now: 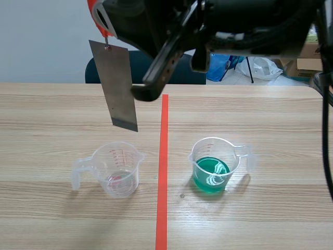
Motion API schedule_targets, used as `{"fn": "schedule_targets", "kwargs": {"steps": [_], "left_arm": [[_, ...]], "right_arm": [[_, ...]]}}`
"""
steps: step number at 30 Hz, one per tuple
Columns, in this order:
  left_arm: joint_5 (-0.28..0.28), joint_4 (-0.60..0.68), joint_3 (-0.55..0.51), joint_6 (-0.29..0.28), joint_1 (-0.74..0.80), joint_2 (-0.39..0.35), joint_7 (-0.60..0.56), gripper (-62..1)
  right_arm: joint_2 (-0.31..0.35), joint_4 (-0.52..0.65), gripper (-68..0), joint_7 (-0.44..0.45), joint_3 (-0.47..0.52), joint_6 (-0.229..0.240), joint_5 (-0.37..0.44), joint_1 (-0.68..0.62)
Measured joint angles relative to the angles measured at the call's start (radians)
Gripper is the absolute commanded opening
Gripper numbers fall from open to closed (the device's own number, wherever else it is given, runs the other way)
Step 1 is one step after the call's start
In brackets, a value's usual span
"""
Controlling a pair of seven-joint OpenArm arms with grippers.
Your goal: Do the redox reaction experiment
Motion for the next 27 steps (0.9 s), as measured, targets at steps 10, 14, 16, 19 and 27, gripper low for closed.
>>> {"fn": "schedule_targets", "kwargs": {"steps": [10, 14, 16, 19, 27], "left_arm": [[0.0, 0.0, 0.0, 0.0, 0.0, 0.0, 0.0, 1.4], [0.0, 0.0, 0.0, 0.0, 0.0, 0.0, 0.0, 1.4], [0.0, 0.0, 0.0, 0.0, 0.0, 0.0, 0.0, 1.4], [0.0, 0.0, 0.0, 0.0, 0.0, 0.0, 0.0, 1.4], [0.0, 0.0, 0.0, 0.0, 0.0, 0.0, -0.003, 1.4]], "right_arm": [[0.089, 0.005, -66.9, 0.06, 0.042, -0.011, 0.075, 0.0], [0.087, 0.003, -66.9, 0.058, 0.042, -0.011, 0.075, 0.0], [0.087, 0.001, -66.9, 0.056, 0.042, -0.011, 0.08, 0.0], [0.087, 0.001, -66.9, 0.056, 0.042, -0.011, 0.091, 0.0], [0.079, 0.0, -66.9, 0.042, 0.041, -0.012, 0.123, 0.018]]}}
